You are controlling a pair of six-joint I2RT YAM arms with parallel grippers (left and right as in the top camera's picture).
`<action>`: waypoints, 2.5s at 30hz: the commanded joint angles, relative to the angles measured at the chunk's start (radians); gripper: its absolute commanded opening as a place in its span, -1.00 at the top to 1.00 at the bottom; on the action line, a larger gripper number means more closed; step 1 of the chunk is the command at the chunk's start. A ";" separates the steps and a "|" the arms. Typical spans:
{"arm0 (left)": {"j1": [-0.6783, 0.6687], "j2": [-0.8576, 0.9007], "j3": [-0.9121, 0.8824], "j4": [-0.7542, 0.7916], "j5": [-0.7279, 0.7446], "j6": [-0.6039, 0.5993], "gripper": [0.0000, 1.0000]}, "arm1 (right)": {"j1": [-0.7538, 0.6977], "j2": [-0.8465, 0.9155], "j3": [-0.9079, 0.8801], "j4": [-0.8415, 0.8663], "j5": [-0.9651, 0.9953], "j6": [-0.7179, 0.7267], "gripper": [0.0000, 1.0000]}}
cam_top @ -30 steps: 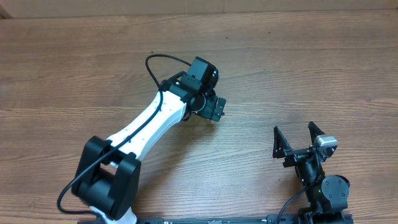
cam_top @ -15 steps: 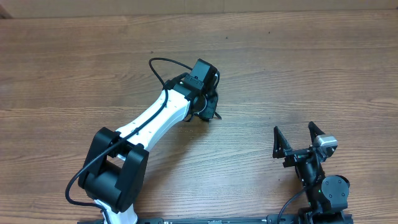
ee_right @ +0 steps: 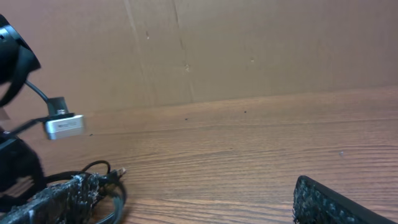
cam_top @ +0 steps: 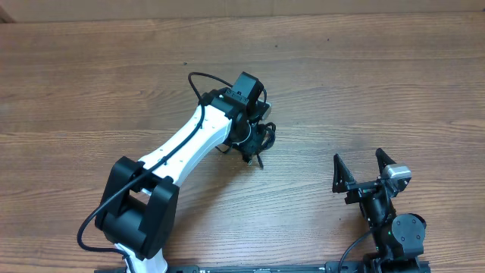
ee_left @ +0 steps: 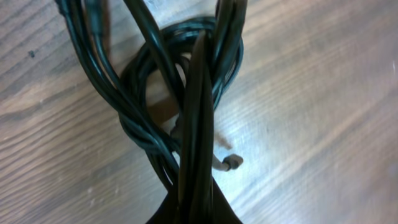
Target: Untangle cables
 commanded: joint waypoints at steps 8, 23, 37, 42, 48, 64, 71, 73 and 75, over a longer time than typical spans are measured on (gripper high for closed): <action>0.001 -0.195 0.183 -0.238 0.027 0.321 0.92 | 0.000 -0.010 -0.010 0.007 0.012 -0.004 -0.99; 0.000 -0.371 0.186 -0.292 0.135 0.535 0.92 | 0.000 -0.010 -0.010 0.007 0.016 -0.004 -1.00; 0.000 -0.403 0.186 -0.399 0.364 0.779 0.91 | 0.000 -0.010 -0.010 0.038 -0.274 0.004 -1.00; 0.001 -0.403 0.186 -0.382 0.378 0.733 0.92 | 0.000 -0.010 0.000 0.037 -0.307 0.092 -1.00; 0.002 -0.405 0.187 -0.263 0.446 0.492 0.91 | 0.000 -0.009 0.056 0.029 -0.307 0.189 -1.00; 0.174 -0.405 0.192 0.042 1.057 0.161 0.91 | 0.000 0.314 0.402 -0.165 -0.403 0.209 -1.00; 0.314 -0.405 0.192 0.100 1.374 0.118 0.91 | 0.000 0.445 0.481 0.045 -0.788 0.216 -1.00; 0.337 -0.405 0.192 0.101 1.374 0.066 0.92 | 0.000 0.454 0.481 0.140 -0.901 0.243 -0.99; 0.345 -0.405 0.192 0.103 1.374 0.056 0.92 | 0.000 0.454 0.481 0.196 -0.932 0.296 -1.00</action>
